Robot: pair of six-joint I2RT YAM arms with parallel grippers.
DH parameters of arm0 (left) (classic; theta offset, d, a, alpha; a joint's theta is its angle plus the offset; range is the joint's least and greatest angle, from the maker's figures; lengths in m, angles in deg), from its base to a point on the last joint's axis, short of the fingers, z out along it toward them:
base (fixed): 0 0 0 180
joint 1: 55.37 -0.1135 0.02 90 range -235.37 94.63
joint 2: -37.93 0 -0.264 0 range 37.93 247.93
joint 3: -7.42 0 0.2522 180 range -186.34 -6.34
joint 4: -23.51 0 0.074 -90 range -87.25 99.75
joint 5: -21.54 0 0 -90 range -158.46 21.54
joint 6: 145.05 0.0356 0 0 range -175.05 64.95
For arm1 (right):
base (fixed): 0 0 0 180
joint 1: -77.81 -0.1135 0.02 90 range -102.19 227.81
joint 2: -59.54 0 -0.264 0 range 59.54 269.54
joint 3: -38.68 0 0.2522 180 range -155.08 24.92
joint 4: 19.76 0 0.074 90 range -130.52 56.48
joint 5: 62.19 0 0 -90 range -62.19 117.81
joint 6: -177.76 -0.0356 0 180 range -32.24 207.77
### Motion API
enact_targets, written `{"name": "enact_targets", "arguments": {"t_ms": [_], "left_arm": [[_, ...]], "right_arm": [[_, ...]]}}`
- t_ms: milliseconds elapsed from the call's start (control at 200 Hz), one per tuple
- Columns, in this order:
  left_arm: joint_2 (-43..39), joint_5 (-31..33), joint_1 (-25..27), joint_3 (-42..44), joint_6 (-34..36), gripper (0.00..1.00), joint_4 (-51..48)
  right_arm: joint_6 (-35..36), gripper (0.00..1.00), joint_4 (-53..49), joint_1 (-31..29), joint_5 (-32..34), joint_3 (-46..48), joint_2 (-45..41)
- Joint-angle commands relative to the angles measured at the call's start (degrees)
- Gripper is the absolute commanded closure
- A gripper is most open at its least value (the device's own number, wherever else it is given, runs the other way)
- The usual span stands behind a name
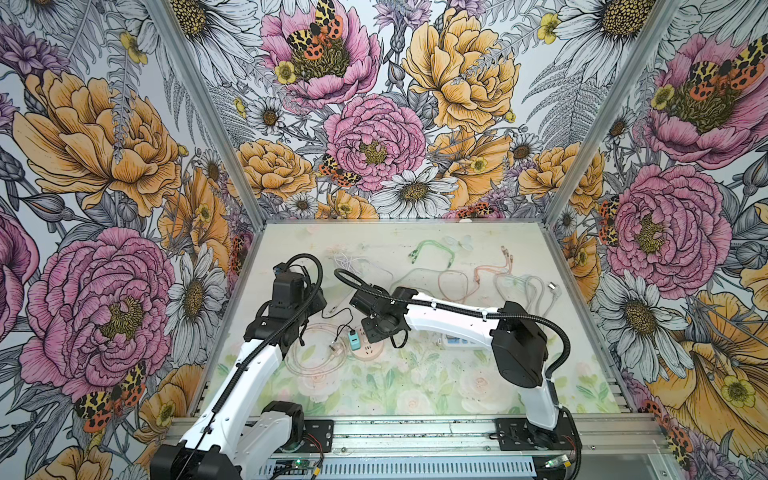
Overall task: Insert the plug
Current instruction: 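Press the teal charger's prongs down into the round socket with the right gripper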
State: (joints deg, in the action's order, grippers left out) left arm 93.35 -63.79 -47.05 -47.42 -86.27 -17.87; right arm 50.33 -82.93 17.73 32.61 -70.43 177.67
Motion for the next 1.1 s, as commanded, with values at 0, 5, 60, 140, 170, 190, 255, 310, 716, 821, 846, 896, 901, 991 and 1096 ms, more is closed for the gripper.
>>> {"name": "enact_targets", "arguments": {"t_ms": [0,5,60,140,170,190,255,310,716,821,846,896,901,991,1096], "left_arm": [[0.69,-0.98,-0.58,0.26,-0.77,0.47,0.58],[0.72,-0.98,-0.58,0.23,-0.77,0.47,0.60],[1.07,-1.11,-0.58,0.15,-0.66,0.47,0.72],[1.44,-1.15,-0.60,-0.05,-0.51,0.47,0.68],[1.49,-1.15,-0.59,-0.04,-0.44,0.47,0.70],[1.55,-1.15,-0.63,-0.03,-0.45,0.47,0.72],[1.78,-1.04,-0.58,0.08,-0.46,0.47,0.89],[1.87,-1.04,-0.59,0.15,-0.55,0.47,0.98],[2.44,-1.23,-0.78,-0.12,-0.12,0.47,0.98],[2.55,-1.20,-0.84,-0.05,-0.05,0.47,0.95],[2.46,-1.23,-0.81,-0.13,-0.07,0.47,0.95],[2.34,-1.21,-0.84,-0.14,-0.05,0.47,0.92],[2.33,-1.18,-0.84,-0.14,-0.02,0.47,0.91],[2.33,-1.34,-0.89,-0.09,-0.07,0.47,0.93],[2.15,-1.54,-0.89,0.12,-0.21,0.47,0.98]], "right_arm": [[-0.47,1.00,-6.52,-0.61,-3.09,6.10,6.48],[-0.51,1.00,-6.55,-0.59,-3.02,6.21,6.36],[-0.63,1.00,-6.77,-0.03,-2.44,7.68,5.13],[-0.89,1.00,-6.88,0.53,-1.57,10.46,3.16],[-0.89,1.00,-6.84,0.65,-1.15,11.09,2.57],[-0.89,1.00,-6.85,0.63,-1.03,11.43,2.42],[-0.55,1.00,-6.88,0.73,-1.26,11.07,2.91],[-0.37,1.00,-6.93,0.67,-2.14,9.66,4.25],[-0.43,1.00,-9.54,-0.66,1.89,5.67,9.47],[-0.89,1.00,-9.48,-1.01,1.13,6.27,10.68],[-0.73,1.00,-9.40,-1.14,1.09,6.27,10.88],[-0.42,1.00,-9.39,-1.40,1.09,6.31,11.07],[-0.35,1.00,-9.39,-1.38,1.09,6.31,11.11],[-0.17,1.00,-9.39,-1.37,0.88,6.16,11.16],[-0.10,1.00,-9.41,-1.37,1.00,6.05,10.91]]}}
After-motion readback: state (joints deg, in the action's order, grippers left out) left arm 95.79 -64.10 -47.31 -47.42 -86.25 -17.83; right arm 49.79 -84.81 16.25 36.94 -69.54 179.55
